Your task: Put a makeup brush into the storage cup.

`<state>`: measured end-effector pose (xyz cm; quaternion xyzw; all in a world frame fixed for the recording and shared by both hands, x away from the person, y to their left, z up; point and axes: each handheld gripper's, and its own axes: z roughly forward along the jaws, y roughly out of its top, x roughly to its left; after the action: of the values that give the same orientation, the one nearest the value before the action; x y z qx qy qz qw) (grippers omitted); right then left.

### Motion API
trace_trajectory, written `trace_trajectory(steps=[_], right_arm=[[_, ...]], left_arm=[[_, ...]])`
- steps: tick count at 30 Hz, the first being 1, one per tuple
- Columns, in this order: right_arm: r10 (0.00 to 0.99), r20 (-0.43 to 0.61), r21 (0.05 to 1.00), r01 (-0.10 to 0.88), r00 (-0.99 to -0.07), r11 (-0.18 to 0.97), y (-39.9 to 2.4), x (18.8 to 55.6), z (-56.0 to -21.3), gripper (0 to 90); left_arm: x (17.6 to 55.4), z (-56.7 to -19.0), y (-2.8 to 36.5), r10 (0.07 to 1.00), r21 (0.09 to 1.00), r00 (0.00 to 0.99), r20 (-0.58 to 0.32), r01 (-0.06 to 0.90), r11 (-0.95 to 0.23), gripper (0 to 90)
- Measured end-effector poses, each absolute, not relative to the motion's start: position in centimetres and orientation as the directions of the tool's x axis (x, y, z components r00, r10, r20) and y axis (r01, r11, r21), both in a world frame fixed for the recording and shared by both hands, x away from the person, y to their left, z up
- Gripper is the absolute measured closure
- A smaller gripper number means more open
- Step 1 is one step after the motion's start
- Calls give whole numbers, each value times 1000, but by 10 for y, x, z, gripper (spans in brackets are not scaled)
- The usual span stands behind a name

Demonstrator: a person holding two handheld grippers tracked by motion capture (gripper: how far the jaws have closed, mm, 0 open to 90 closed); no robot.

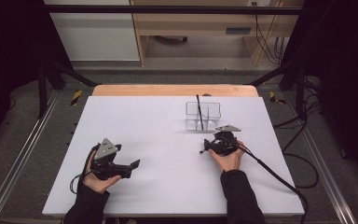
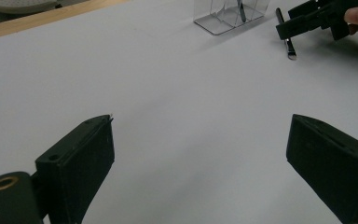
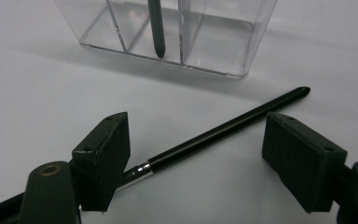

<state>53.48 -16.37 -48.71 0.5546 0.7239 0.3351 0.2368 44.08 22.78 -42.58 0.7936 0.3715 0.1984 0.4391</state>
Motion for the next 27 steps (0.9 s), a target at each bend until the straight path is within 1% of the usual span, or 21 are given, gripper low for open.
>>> trace_trajectory(steps=[11,20,25,27], right_arm=[[956,-13,744,636,-292,205,-164,530,-486,373],[950,-18,733,642,-311,224,-163,523,-483,503],[947,-21,725,647,-322,236,-163,518,-481,596],[947,-24,721,650,-321,239,-162,517,-480,617]], left_arm=[[440,-425,228,764,845,645,-14,416,-336,69],[440,-425,228,763,846,646,-14,415,-336,69],[440,-425,229,762,847,647,-15,413,-334,70],[440,-425,229,762,847,647,-15,413,-334,70]])
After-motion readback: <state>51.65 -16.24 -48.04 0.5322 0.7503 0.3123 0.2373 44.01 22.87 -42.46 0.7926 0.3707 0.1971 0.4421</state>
